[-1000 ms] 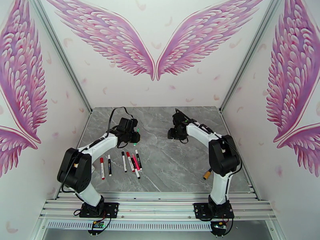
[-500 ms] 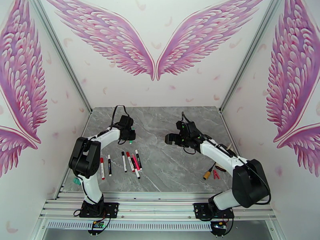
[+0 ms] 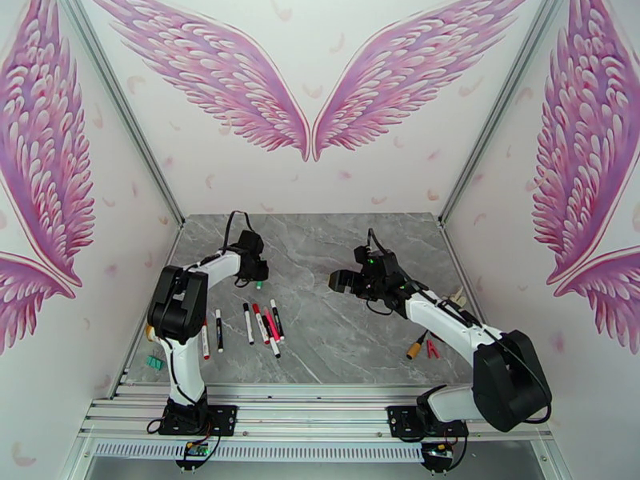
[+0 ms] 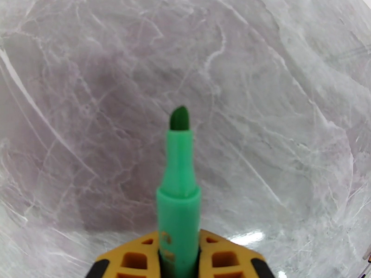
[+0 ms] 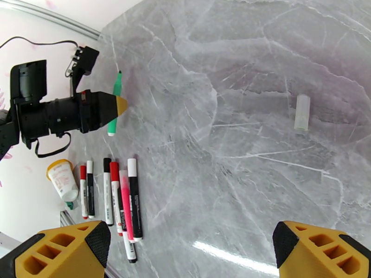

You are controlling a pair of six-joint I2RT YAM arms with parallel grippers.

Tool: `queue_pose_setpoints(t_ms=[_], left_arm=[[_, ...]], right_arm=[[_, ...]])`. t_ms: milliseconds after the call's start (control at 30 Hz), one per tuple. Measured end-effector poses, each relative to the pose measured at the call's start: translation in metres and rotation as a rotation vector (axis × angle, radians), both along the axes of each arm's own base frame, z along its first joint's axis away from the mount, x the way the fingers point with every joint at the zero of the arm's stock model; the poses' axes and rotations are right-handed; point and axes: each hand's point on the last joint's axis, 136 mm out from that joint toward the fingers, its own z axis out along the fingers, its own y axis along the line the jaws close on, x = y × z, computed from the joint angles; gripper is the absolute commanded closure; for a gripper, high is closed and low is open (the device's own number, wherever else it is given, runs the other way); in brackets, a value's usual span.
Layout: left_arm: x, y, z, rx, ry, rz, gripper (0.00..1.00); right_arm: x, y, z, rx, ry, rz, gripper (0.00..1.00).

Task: Open the pen caps

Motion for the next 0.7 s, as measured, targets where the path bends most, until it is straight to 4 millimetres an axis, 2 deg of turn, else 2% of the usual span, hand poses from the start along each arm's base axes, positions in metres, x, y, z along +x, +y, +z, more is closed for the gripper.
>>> queue_pose_setpoints(t_ms=[167, 567, 700], left_arm=[[-0.0046, 0.0015, -0.0091, 0.009, 0.034, -0.005, 0.73], [-0.0037, 0.0013, -0.0088, 0.011, 0.038, -0.006, 0.64], [-0.0062, 0.0021, -0.0064, 0.007, 0.039, 0.007, 0.63]], right_arm=[[-0.0003, 0.0003, 0.0000, 0.000, -0.001, 0.004, 0.01], [-0.0006, 0.0004, 0.0007, 0.001, -0.002, 0.005, 0.01], [-0.0034, 0.0028, 0.0076, 0.010, -0.021, 0.024, 0.01]])
